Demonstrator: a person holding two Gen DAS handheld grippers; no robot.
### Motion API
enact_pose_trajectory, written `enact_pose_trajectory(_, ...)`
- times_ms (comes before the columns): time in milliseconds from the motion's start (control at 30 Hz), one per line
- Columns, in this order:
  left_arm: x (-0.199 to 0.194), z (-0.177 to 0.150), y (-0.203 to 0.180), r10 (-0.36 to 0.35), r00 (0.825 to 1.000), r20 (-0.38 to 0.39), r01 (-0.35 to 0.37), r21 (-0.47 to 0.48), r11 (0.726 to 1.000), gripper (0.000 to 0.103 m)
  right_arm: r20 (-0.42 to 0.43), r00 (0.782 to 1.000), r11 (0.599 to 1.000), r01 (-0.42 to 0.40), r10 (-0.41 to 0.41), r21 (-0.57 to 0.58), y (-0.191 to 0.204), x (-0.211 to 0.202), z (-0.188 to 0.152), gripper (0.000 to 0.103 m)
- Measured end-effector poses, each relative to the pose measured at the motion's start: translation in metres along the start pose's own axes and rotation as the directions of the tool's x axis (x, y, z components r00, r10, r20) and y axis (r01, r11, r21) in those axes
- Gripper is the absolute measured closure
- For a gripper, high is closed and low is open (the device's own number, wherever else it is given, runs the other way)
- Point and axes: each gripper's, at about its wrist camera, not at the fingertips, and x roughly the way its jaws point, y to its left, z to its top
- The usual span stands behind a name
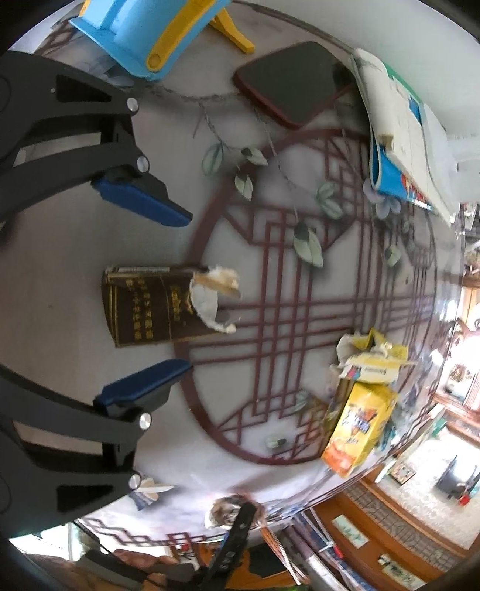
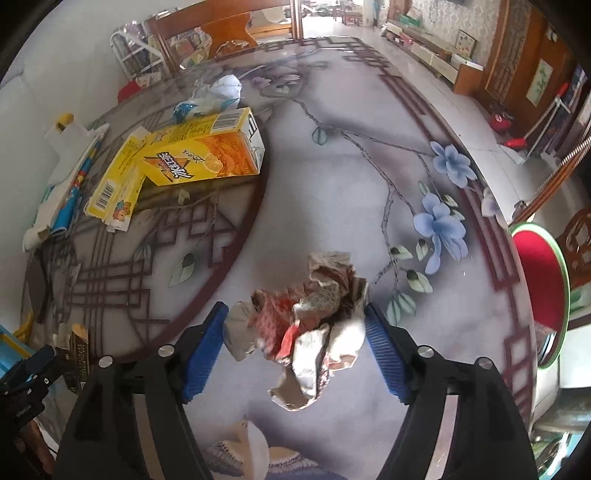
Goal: Collect trash
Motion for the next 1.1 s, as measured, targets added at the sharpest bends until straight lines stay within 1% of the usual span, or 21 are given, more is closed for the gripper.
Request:
enact_pose_trajectory(100, 0.003, -0.001, 0.002, 0.003, 1.000, -0.013, -0.003, 0.000, 1.000, 0.032, -0.006, 1.000, 1.000, 0.004, -0.004, 0.014, -0.004, -0.001, -0.003, 0.029)
enact_pose_trajectory(267, 0.007, -0.007, -0.009, 0.005, 1.000, -0.016, -0.004, 0.041, 0.999, 0.032, -0.007, 1.000, 0.999, -0.006, 0.006, 0.048, -0.008, -0.004, -0.006, 0.028)
enact_pose_trajectory(400, 0.015, -0.012, -0.018, 0.013, 0.999, -0.040, -0.010, 0.076, 0.997, 0.032, -0.019, 1.000, 0.999, 0.006, -0.005, 0.047, -0.008, 0.000, -0.006, 0.028)
enact_pose_trajectory(467, 0.019, -0.013, -0.020, 0.015, 0.998, -0.055, -0.011, 0.078, 0.997, 0.038, -0.030, 1.000, 0.999, 0.011, -0.010, 0.051, -0.008, 0.002, -0.008, 0.028)
enact_pose_trajectory(500, 0.021, -0.014, -0.021, 0.016, 0.998, -0.061, -0.011, 0.079, 0.997, 0.042, -0.035, 0.999, 0.998, 0.013, -0.011, 0.054, -0.008, 0.003, -0.009, 0.028)
enact_pose_trajectory(533, 0.022, -0.015, -0.021, 0.020, 0.998, -0.065, -0.014, 0.082, 0.997, 0.050, -0.038, 0.999, 0.998, 0.014, -0.011, 0.055, -0.008, 0.004, -0.010, 0.028)
enact_pose_trajectory(567, 0.022, -0.016, -0.022, 0.021, 0.998, -0.067, -0.015, 0.084, 0.996, 0.055, -0.041, 0.999, 0.998, 0.017, -0.014, 0.055, -0.008, 0.005, -0.010, 0.028)
enact_pose_trajectory(633, 0.020, -0.017, -0.022, 0.020, 0.998, -0.061, -0.015, 0.084, 0.996, 0.057, -0.039, 0.999, 0.998, 0.027, -0.025, 0.055, -0.008, 0.004, -0.013, 0.029)
enact_pose_trajectory(667, 0.019, -0.017, -0.022, 0.017, 0.998, -0.059, -0.012, 0.082, 0.997, 0.058, -0.036, 0.999, 0.998, 0.028, -0.026, 0.054, -0.007, 0.003, -0.013, 0.033)
enact_pose_trajectory(700, 0.017, -0.017, -0.022, 0.015, 0.998, -0.054, -0.010, 0.080, 0.997, 0.058, -0.028, 0.999, 0.998, 0.028, -0.027, 0.050, -0.007, 0.001, -0.014, 0.046)
enact_pose_trajectory(767, 0.011, -0.014, -0.023, 0.010, 0.999, -0.031, -0.008, 0.081, 0.997, 0.058, -0.011, 1.000, 0.999, 0.022, -0.022, 0.044, -0.005, -0.006, -0.013, 0.056)
enact_pose_trajectory(800, 0.008, -0.013, -0.023, 0.007, 1.000, -0.021, -0.005, 0.081, 0.997, 0.058, -0.002, 1.000, 0.999, 0.016, -0.016, 0.044, -0.005, -0.009, -0.013, 0.058)
enact_pose_trajectory(867, 0.000, -0.008, -0.026, -0.004, 1.000, 0.002, 0.004, 0.082, 0.997, 0.058, 0.040, 0.999, 0.999, 0.000, -0.002, 0.042, -0.001, -0.021, -0.012, 0.059)
enact_pose_trajectory(1100, -0.025, 0.012, -0.042, -0.054, 0.995, 0.082, 0.046, 0.093, 0.995, 0.058, 0.146, 0.988, 0.998, -0.051, 0.047, 0.025, 0.009, -0.062, -0.008, 0.060)
